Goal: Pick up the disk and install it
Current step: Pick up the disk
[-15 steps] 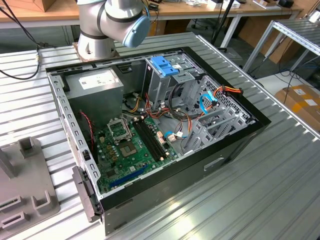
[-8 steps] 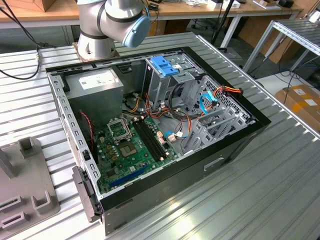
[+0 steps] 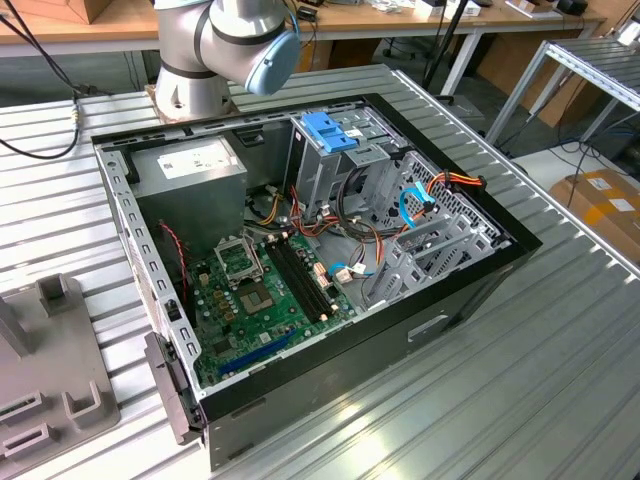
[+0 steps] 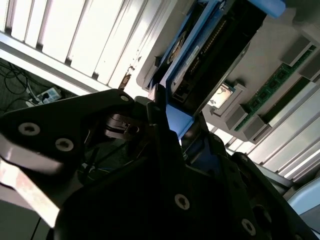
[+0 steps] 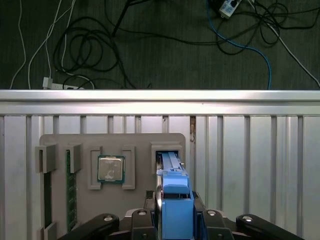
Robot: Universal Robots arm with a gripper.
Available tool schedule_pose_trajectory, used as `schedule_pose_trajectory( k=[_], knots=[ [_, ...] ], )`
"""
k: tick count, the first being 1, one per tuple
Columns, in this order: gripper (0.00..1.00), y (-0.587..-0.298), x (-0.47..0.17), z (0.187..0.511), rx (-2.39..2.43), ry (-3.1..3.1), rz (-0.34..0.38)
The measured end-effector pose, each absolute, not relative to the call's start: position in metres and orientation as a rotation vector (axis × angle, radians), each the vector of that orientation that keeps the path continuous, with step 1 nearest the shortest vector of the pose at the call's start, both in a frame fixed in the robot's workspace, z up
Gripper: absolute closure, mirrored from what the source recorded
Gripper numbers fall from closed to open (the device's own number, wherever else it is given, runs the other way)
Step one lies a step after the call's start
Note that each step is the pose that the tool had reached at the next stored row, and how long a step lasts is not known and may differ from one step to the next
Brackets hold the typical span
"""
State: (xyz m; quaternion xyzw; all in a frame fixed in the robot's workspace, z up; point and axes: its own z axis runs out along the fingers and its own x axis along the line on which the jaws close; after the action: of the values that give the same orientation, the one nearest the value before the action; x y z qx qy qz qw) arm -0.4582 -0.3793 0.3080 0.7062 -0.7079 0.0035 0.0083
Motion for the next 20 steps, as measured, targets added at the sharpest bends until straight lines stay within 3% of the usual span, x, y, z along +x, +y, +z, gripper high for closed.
schedule_pose_trajectory(
  k=[20],
  knots=[
    [0.64, -0.3790, -0.4582, 0.3080, 2.202, -2.217, 0.011]
  ],
)
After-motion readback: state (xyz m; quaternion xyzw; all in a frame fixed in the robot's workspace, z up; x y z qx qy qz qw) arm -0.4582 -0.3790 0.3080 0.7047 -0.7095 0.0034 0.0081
